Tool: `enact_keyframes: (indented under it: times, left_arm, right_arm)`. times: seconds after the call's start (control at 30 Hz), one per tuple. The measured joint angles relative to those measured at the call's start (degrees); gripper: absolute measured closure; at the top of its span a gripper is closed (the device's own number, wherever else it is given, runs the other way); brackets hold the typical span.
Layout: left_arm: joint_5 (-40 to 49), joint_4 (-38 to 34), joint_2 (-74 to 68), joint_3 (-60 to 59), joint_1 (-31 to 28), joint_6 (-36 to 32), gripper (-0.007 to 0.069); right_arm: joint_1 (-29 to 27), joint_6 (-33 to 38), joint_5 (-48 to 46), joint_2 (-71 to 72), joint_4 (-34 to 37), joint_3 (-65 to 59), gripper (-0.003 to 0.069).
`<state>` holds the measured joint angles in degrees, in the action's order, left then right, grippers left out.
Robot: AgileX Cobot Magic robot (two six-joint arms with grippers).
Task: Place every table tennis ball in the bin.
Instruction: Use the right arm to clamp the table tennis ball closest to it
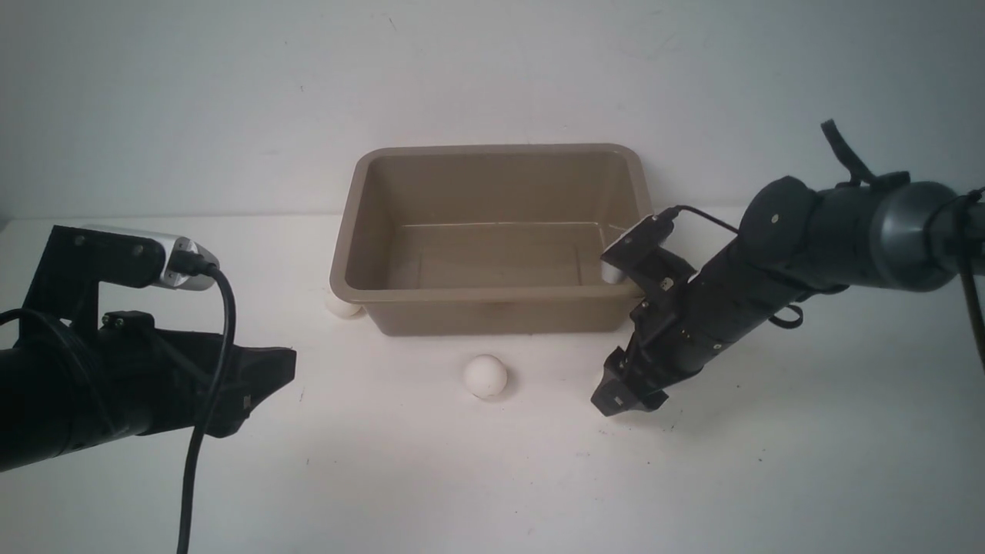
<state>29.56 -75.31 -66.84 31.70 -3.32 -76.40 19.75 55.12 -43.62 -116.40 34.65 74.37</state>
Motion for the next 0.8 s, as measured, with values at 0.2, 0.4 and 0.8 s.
enact_keyframes:
  times: [0.2, 0.4, 0.8]
  left_arm:
    - [0.00, 0.00, 0.00, 0.00, 0.00, 0.00, 0.0080]
    - [-0.11, 0.00, 0.00, 0.00, 0.00, -0.05, 0.0080]
    - [-0.94, -0.40, 0.00, 0.00, 0.00, -0.29, 0.0080]
  right_arm:
    - [0.00, 0.03, 0.86, 0.00, 0.00, 0.00, 0.0298]
    - [0.00, 0.03, -0.53, 0.22, 0.04, 0.03, 0.0299]
    - [0.00, 0.52, -8.22, 15.92, -0.33, 0.99, 0.0299]
